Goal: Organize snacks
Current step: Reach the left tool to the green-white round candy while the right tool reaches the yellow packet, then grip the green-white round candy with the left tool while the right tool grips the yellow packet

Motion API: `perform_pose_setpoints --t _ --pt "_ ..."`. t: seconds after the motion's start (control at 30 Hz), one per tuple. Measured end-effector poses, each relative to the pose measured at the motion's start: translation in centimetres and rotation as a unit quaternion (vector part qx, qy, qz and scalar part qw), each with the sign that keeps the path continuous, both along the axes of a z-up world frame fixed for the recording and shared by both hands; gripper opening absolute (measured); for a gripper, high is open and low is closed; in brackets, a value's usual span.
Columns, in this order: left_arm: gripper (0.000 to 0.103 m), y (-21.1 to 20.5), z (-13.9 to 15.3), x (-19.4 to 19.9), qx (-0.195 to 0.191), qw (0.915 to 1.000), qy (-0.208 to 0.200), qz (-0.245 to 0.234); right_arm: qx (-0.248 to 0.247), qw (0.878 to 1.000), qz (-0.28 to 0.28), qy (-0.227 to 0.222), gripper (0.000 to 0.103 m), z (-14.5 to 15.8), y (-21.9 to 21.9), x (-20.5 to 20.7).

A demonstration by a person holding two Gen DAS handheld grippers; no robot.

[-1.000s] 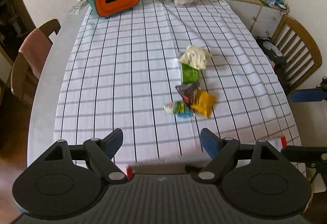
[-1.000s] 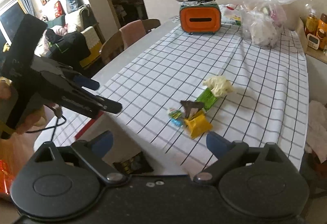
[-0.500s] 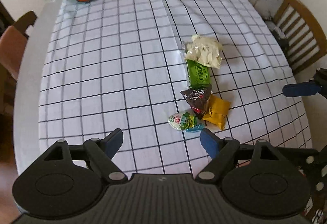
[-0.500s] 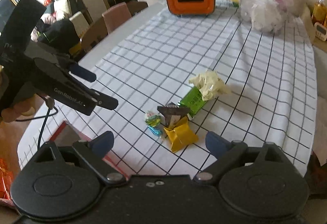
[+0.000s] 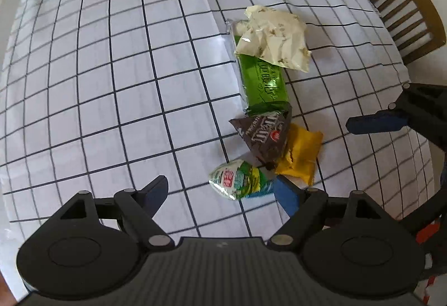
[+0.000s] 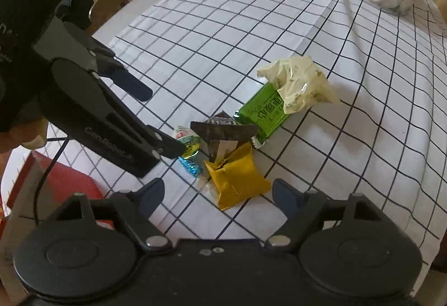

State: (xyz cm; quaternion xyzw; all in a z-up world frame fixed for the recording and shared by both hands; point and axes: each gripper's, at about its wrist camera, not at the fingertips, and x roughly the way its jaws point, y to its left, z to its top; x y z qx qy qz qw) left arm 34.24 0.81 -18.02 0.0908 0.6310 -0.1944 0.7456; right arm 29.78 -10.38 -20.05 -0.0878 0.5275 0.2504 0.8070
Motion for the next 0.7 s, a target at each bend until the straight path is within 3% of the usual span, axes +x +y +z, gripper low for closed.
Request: perform_pose_setpoints --t 0.2,0.5,0.7 --pt "0.082 -0.2 -1.9 1.2 -0.009 0.9993 0.03 0.021 -0.036 0.999 0.011 0.006 0.078 -1.7 0.9 1.2" --pt "0.075 -0.9 -2.9 0.8 -0.004 0.9996 0.026 0.01 -0.078 0.996 0.044 -0.003 0.067 -3.5 2.6 1.5" --pt "0.057 -1.6 -2.8 0.6 0.006 0.9999 0.011 0.005 -0.079 0.996 0.047 -0.012 0.061 -3.6 3.0 1.7"
